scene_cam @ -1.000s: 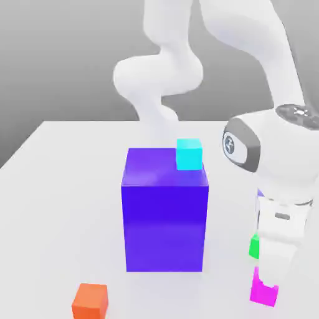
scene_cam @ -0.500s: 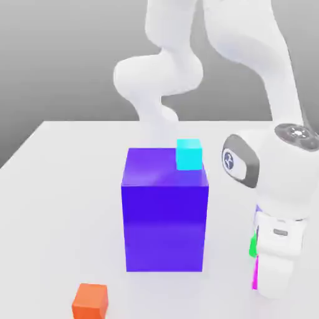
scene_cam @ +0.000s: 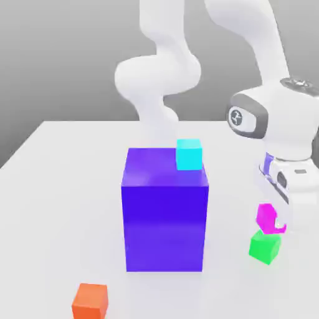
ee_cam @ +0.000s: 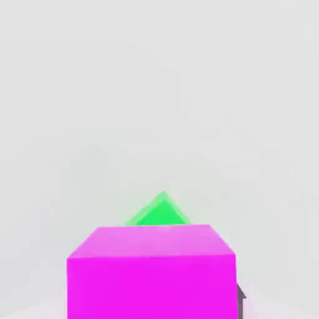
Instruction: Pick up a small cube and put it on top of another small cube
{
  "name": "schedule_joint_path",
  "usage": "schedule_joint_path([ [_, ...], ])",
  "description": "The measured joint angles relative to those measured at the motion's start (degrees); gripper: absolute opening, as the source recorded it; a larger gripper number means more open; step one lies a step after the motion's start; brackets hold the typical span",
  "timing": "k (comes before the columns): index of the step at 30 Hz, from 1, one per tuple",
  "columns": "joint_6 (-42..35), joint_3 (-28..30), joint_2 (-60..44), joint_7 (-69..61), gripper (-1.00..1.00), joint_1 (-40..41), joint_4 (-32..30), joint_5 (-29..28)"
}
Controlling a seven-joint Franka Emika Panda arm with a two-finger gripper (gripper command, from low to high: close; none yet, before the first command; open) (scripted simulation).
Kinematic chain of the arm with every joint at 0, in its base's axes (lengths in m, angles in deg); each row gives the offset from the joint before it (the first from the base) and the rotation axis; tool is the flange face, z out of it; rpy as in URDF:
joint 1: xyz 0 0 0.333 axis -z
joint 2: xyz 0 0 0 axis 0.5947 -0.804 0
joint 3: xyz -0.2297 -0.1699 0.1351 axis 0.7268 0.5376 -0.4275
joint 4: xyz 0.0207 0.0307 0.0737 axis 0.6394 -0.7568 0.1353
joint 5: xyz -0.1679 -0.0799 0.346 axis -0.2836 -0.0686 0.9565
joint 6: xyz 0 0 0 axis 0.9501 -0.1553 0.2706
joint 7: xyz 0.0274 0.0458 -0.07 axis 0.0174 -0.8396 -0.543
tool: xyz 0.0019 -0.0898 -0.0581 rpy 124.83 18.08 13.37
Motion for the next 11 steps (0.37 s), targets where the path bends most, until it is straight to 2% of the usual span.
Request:
schedule_joint_path([
  [6, 0.66, 0.12, -0.62, 0.13, 1.00, -0.04, 0.02, -0.18],
  [11, -6.35, -0.25, 6.86, -1.13, 1.00, -0.11, -0.33, 1.53],
])
